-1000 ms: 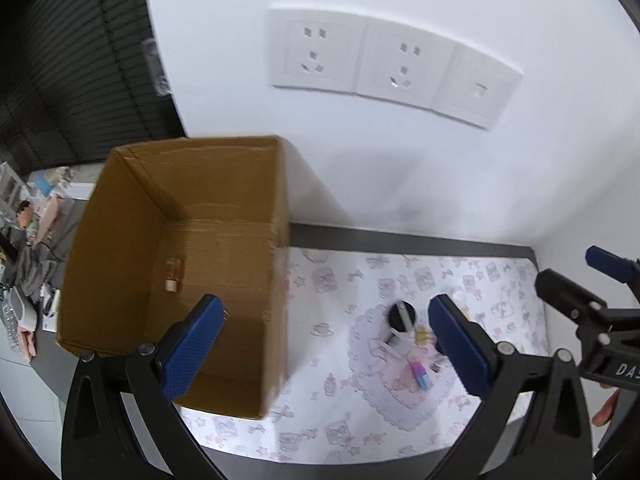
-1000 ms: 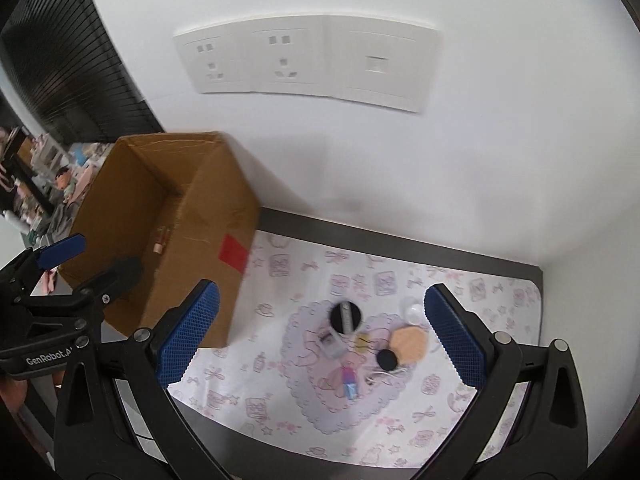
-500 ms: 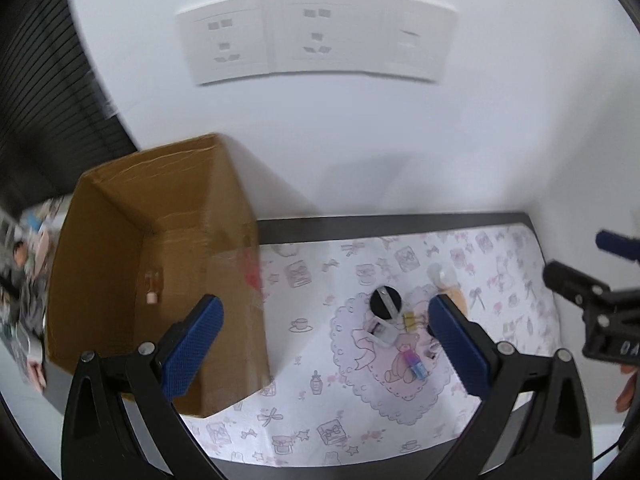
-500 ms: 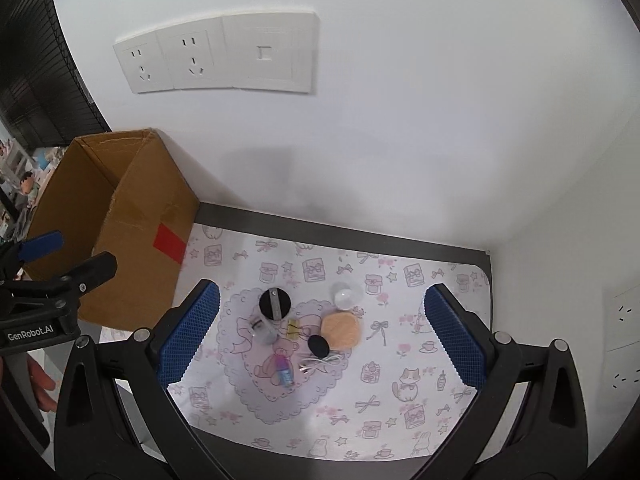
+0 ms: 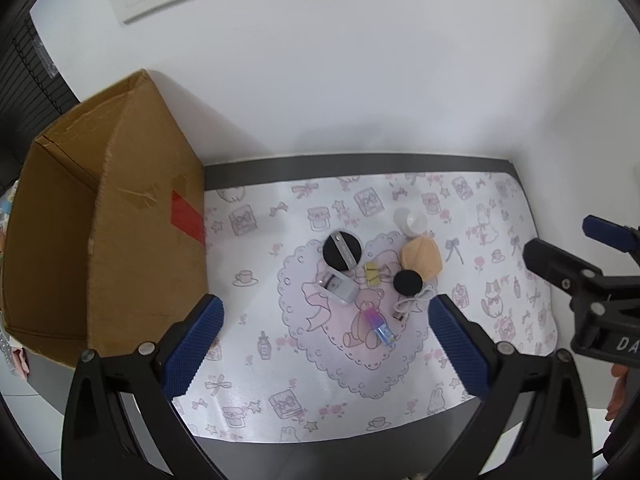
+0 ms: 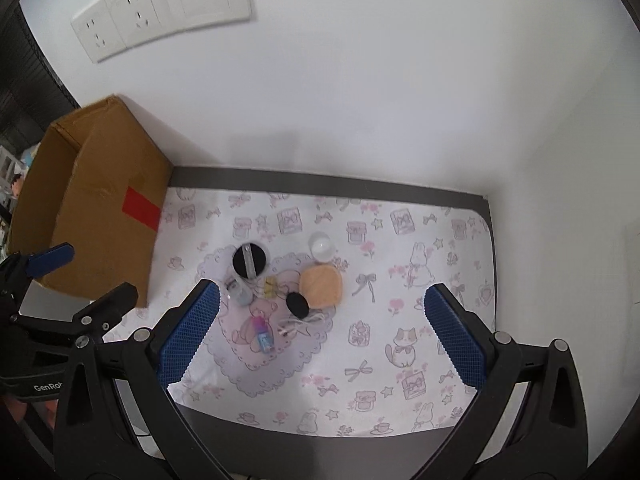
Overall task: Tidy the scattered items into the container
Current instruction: 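Withdraw both tools from the box back over the mat, then lower left tool onto clear eyelash curler while right tool descends onto beige sponge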
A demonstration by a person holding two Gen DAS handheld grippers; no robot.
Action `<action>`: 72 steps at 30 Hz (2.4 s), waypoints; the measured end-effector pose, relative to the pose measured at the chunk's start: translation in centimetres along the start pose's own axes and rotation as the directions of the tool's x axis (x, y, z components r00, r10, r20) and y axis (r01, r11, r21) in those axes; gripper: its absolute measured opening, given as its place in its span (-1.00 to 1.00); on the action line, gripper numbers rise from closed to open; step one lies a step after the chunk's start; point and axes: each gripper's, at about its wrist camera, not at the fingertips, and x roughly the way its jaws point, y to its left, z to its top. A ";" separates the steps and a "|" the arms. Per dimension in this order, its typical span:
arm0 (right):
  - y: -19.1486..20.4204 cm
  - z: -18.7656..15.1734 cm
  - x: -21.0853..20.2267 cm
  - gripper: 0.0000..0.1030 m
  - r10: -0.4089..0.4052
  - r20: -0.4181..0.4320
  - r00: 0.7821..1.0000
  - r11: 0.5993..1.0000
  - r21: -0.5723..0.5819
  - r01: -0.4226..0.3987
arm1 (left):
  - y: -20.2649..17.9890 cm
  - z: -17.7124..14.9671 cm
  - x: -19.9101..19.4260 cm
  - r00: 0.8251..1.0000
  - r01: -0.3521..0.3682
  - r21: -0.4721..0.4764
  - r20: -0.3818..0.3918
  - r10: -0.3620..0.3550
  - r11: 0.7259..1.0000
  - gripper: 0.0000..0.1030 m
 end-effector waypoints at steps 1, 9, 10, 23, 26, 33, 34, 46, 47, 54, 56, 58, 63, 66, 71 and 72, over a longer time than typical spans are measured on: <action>-0.1 -0.1 0.3 1.00 0.004 -0.007 1.000 1.000 0.006 -0.004 | -0.1 -0.2 0.4 1.000 0.004 -0.006 -0.007 -0.004 1.000 0.98; -1.3 -1.2 2.9 1.00 0.021 -0.053 0.998 0.999 0.029 -0.019 | -0.2 -0.4 3.5 0.999 0.017 -0.036 -0.047 -0.019 0.999 0.98; -1.3 -1.2 3.3 1.00 0.017 -0.066 0.998 0.999 0.033 -0.015 | -0.2 -0.4 3.7 0.999 0.016 -0.037 -0.049 -0.018 0.999 0.98; -2.3 -1.8 8.0 1.00 0.069 -0.155 0.986 0.997 0.054 -0.061 | 0.5 0.0 8.7 0.996 -0.005 -0.037 -0.089 0.001 0.999 0.98; -2.8 -1.8 9.3 1.00 0.070 -0.166 0.984 0.997 0.041 -0.064 | 0.6 -0.1 10.1 0.993 0.006 -0.058 -0.114 -0.013 0.998 0.98; -3.4 -1.6 12.8 1.00 0.081 -0.200 0.976 0.997 0.014 -0.080 | 0.2 -1.0 13.5 0.983 0.004 -0.073 -0.181 -0.017 0.997 0.98; -3.5 -1.7 13.4 1.00 0.087 -0.208 0.974 0.996 0.013 -0.086 | 0.1 -1.2 14.0 0.982 0.005 -0.075 -0.190 -0.019 0.997 0.98; -4.3 -1.9 18.7 1.00 0.089 -0.273 0.958 0.994 -0.040 -0.103 | 0.1 -1.0 18.0 0.976 -0.018 -0.073 -0.218 0.002 0.997 0.98; -4.4 -2.0 19.0 1.00 0.092 -0.276 0.957 0.993 -0.040 -0.107 | 0.0 -1.0 18.3 0.976 -0.023 -0.065 -0.219 0.009 0.998 0.98; -4.6 -2.0 20.7 1.00 0.098 -0.287 0.953 0.990 -0.069 -0.123 | -0.6 -1.0 20.0 0.971 -0.017 -0.061 -0.237 0.002 0.998 0.70; -4.6 -1.9 21.0 1.00 0.097 -0.289 0.952 0.988 -0.085 -0.126 | -0.7 -1.1 20.4 0.968 -0.018 -0.057 -0.249 0.003 0.998 0.68; -4.5 -1.7 21.3 1.00 0.095 -0.293 0.952 0.987 -0.101 -0.129 | -0.9 -1.2 20.5 0.970 -0.021 -0.046 -0.244 0.010 0.999 0.68; -4.7 -1.4 21.8 1.00 0.098 -0.298 0.950 0.984 -0.111 -0.137 | -1.3 -1.4 20.4 0.972 -0.016 -0.027 -0.233 0.009 1.000 0.64; -4.8 -1.3 22.3 1.00 0.103 -0.306 0.947 0.984 -0.107 -0.141 | -1.7 -1.6 20.1 0.974 -0.034 0.001 -0.222 0.033 0.999 0.38; -4.2 -1.1 23.3 1.00 0.111 -0.318 0.941 0.983 -0.107 -0.152 | -1.3 -2.0 19.8 0.975 -0.055 0.005 -0.216 0.055 0.998 0.17; -3.9 -1.1 23.4 0.99 0.112 -0.322 0.940 0.982 -0.111 -0.155 | -1.1 -2.0 19.7 0.975 -0.054 -0.003 -0.214 0.052 0.999 0.11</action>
